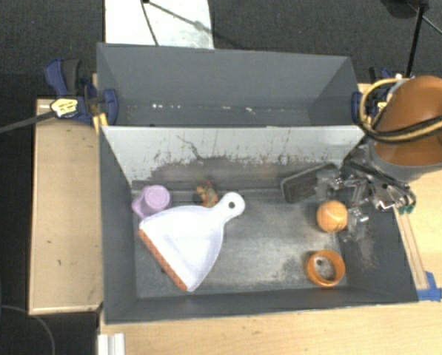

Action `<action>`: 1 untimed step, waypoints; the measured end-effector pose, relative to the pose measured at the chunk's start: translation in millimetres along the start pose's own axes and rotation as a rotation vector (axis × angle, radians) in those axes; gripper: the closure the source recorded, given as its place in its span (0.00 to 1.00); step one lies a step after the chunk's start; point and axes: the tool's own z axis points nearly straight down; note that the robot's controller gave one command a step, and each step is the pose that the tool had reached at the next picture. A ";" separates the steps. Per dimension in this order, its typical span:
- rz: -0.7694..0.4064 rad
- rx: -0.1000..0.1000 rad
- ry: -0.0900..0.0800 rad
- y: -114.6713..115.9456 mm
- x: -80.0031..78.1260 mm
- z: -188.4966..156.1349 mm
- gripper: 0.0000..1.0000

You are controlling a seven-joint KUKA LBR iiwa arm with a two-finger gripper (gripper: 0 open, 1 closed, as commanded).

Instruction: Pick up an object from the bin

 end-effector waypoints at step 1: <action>0.057 0.003 -0.006 -21.7 -1.9 5.1 1.00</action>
Offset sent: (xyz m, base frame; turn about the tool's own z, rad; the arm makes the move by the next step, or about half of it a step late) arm 0.0000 0.0000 0.0000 0.0000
